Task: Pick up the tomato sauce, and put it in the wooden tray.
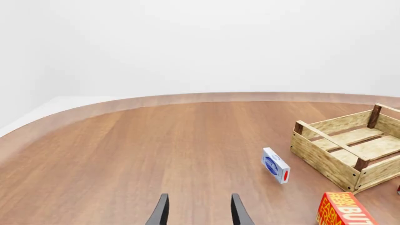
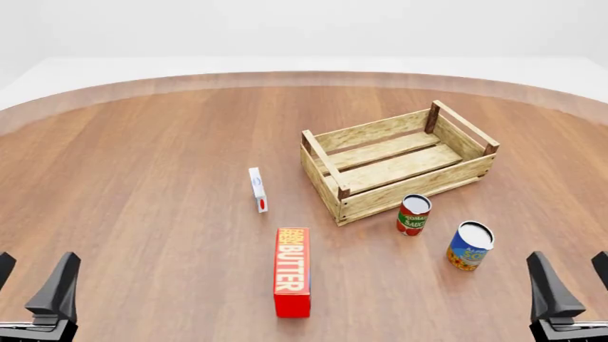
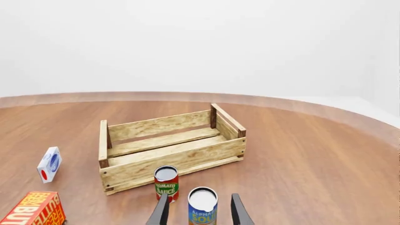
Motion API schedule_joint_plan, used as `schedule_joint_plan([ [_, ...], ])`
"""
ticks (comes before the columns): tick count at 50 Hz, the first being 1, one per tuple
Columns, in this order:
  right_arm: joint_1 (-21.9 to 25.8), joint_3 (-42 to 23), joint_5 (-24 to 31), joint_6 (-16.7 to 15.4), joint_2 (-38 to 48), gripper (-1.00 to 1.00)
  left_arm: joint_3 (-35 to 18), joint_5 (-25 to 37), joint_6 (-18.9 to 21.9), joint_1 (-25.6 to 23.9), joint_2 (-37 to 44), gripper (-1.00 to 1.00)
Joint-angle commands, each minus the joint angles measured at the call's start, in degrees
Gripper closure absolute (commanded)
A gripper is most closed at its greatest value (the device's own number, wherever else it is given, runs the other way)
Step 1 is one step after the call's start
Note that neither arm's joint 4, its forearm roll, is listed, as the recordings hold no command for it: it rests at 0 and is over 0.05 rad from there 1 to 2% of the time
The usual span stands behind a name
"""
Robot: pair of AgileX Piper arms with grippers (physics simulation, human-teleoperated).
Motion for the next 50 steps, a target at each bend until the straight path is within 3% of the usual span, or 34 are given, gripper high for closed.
schedule_joint_plan([
  [1, 0.0, -0.2, -0.4, -1.1, 0.6, -1.00, -0.1, -0.1, 0.0, 0.0, 0.3, -1.00],
  [9, 0.0, 0.0, -5.4, -2.2, 7.7, -1.00, -0.1, -0.1, 0.0, 0.0, 0.3, -1.00],
  [13, 0.7, -0.7, -9.4, 0.6, 14.9, -1.00, -0.1, -0.1, 0.0, 0.0, 0.3, -1.00],
  [14, 1.5, -2.0, -9.5, -2.2, 16.5, -1.00, -0.1, -0.1, 0.0, 0.0, 0.3, -1.00],
  [15, 1.5, -2.0, -9.5, -2.2, 16.6, -1.00, -0.1, -0.1, 0.0, 0.0, 0.3, -1.00],
  [16, 2.5, -4.9, -6.1, -3.9, 14.9, -1.00, -0.1, -0.1, 0.0, 0.0, 0.3, -1.00],
  [18, 2.3, -7.0, -4.9, -4.0, 15.8, -1.00, -0.1, -0.1, 0.0, 0.0, 0.3, -1.00],
  [21, 3.8, -12.9, -1.7, -7.7, 17.2, -1.00, -0.1, -0.1, 0.0, 0.0, 0.3, -1.00],
  [28, 5.3, -24.1, 1.4, -8.6, 26.9, -1.00, -0.1, -0.1, 0.0, 0.0, 0.3, -1.00],
  [33, 10.0, -34.2, 5.6, -8.5, 35.3, -1.00, -0.1, -0.1, 0.0, 0.0, 0.3, -1.00],
  [35, 10.5, -35.2, 6.0, -8.6, 36.7, -1.00, -0.1, -0.1, 0.0, 0.0, 0.3, -1.00],
  [36, 12.3, -38.3, 7.5, -7.4, 40.3, -1.00, -0.1, -0.1, 0.0, 0.0, 0.3, -1.00],
  [39, 14.4, -41.4, 9.0, -5.3, 43.8, -1.00, -0.1, -0.1, 0.0, 0.0, 0.3, -1.00],
  [41, 15.1, -43.3, 9.7, -7.5, 47.1, -1.00, -0.1, -0.1, 0.0, 0.0, 0.3, -1.00],
  [44, 17.8, -47.4, 12.4, -6.1, 52.6, -1.00, -0.1, -0.1, 0.0, 0.0, 0.3, -1.00],
  [45, 18.2, -48.5, 13.0, -4.1, 53.6, -1.00, -0.1, -0.1, 0.0, 0.0, 0.3, -1.00],
  [47, 18.3, -49.6, 13.4, -5.4, 54.9, -1.00, -0.1, -0.1, 0.0, 0.0, 0.3, -1.00],
  [50, 19.1, -53.6, 15.7, -4.6, 59.3, -1.00, -0.1, -0.1, 0.0, 0.0, 0.3, -1.00],
])
